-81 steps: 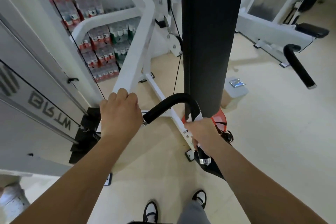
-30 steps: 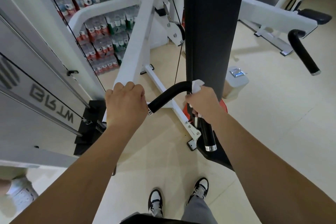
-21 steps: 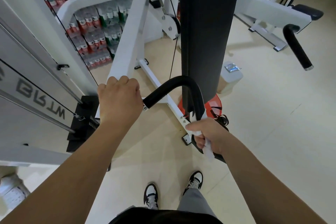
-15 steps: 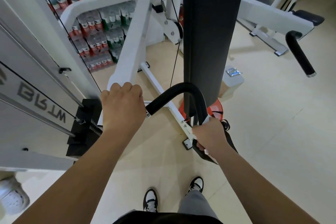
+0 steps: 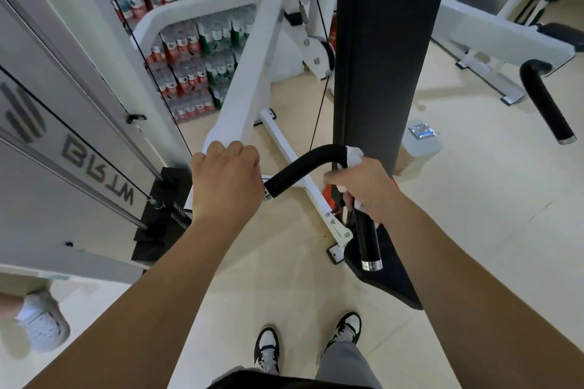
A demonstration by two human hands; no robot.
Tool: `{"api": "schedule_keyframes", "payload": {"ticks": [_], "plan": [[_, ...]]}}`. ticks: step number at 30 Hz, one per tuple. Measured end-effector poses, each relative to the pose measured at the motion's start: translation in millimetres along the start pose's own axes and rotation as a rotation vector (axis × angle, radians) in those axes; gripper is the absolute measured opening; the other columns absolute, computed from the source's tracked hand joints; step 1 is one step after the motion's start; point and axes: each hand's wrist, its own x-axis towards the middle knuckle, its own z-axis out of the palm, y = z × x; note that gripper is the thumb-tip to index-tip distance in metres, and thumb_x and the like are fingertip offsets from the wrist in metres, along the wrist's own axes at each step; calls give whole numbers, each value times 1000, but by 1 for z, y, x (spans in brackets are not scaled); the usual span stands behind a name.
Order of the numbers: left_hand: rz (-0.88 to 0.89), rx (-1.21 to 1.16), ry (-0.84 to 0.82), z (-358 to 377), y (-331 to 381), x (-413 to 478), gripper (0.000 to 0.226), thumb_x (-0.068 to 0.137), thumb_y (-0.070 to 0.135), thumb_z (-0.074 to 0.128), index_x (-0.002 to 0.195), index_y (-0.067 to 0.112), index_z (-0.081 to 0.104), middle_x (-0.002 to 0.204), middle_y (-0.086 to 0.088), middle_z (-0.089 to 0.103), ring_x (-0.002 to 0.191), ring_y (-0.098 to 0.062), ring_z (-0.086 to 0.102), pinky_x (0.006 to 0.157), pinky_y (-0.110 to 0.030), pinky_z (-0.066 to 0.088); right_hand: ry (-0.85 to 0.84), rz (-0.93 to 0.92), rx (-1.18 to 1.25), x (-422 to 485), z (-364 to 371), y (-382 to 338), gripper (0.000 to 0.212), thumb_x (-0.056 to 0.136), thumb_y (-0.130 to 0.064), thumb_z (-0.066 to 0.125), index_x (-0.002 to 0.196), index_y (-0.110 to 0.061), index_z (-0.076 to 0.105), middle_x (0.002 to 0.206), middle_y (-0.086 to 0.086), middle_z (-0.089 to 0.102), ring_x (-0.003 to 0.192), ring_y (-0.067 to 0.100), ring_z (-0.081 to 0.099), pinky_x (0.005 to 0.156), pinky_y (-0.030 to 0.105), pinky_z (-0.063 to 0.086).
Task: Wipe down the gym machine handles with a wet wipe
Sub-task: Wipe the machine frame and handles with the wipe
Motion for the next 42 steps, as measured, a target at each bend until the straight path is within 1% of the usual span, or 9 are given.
{"api": "schedule_keyframes", "payload": {"ticks": [3, 8, 13, 18, 23, 26, 30, 37, 42], "plan": [[-5, 6, -12, -2, 1, 0, 15, 94, 21, 58, 85, 17, 69, 78, 1, 63, 78, -31, 54, 68, -42, 41, 13, 180, 60, -18, 4, 29, 21, 86, -14, 78, 97, 0, 67, 58, 9, 55, 37, 13, 45, 61, 35, 51], [-8, 11, -13, -1, 1, 1, 15, 94, 22, 58, 85, 19, 69, 77, 2, 62, 77, -28, 52, 68, -40, 38, 30, 263, -25, -53, 10, 74, 14, 84, -4, 64, 72, 0, 57, 40, 6, 43, 28, 17, 39, 43, 23, 38], [-11, 14, 6, 1, 1, 1, 14, 93, 19, 59, 83, 19, 68, 74, 3, 60, 75, -27, 52, 67, -38, 32, 126, 221, 14, -37, 10, 46, 12, 87, -2, 66, 96, -2, 57, 60, 12, 57, 31, 18, 47, 38, 24, 43], [-26, -12, -1, 1, 2, 1, 10, 90, 18, 62, 84, 21, 69, 75, 4, 61, 76, -27, 53, 69, -38, 35, 231, -191, -316, 8, 9, -15, 20, 91, -21, 73, 104, -14, 61, 77, 2, 64, 66, 19, 69, 57, 31, 56], [-17, -48, 5, 3, -1, -1, 7, 88, 19, 65, 82, 22, 69, 75, 4, 61, 76, -28, 53, 71, -41, 41, 253, -798, -891, 1, 4, 13, 68, 82, -80, 58, 116, -22, 54, 101, -6, 54, 92, 13, 54, 81, 29, 49], [-38, -39, 9, 5, -1, 2, 8, 88, 19, 64, 82, 23, 68, 75, 5, 60, 77, -27, 53, 71, -40, 38, 305, -1005, -889, 9, 4, 12, 51, 107, -57, 33, 117, -16, 62, 105, 0, 61, 95, 19, 58, 88, 38, 50], [-46, -70, 12, 5, 0, 1, 11, 91, 22, 61, 82, 24, 68, 75, 6, 60, 78, -26, 52, 69, -38, 36, 411, -1058, -1084, 14, 30, -17, 43, 110, -35, 29, 87, -19, 62, 72, -4, 54, 61, 19, 48, 59, 39, 48], [-139, -301, 116, 4, -5, 1, 6, 87, 16, 66, 87, 18, 72, 82, 2, 67, 74, -29, 63, 69, -42, 48, 21, -1186, -1197, -9, 88, -44, 39, 97, -23, 34, 59, -22, 35, 50, -5, 43, 43, 19, 32, 58, 35, 35], [-148, -345, 177, 6, -7, 1, 10, 88, 10, 65, 95, 13, 71, 87, -4, 66, 69, -31, 65, 66, -47, 53, -17, -1444, -1130, 2, 78, -22, 36, 98, -28, 42, 74, -14, 64, 62, 4, 62, 52, 28, 51, 56, 37, 40]]}}
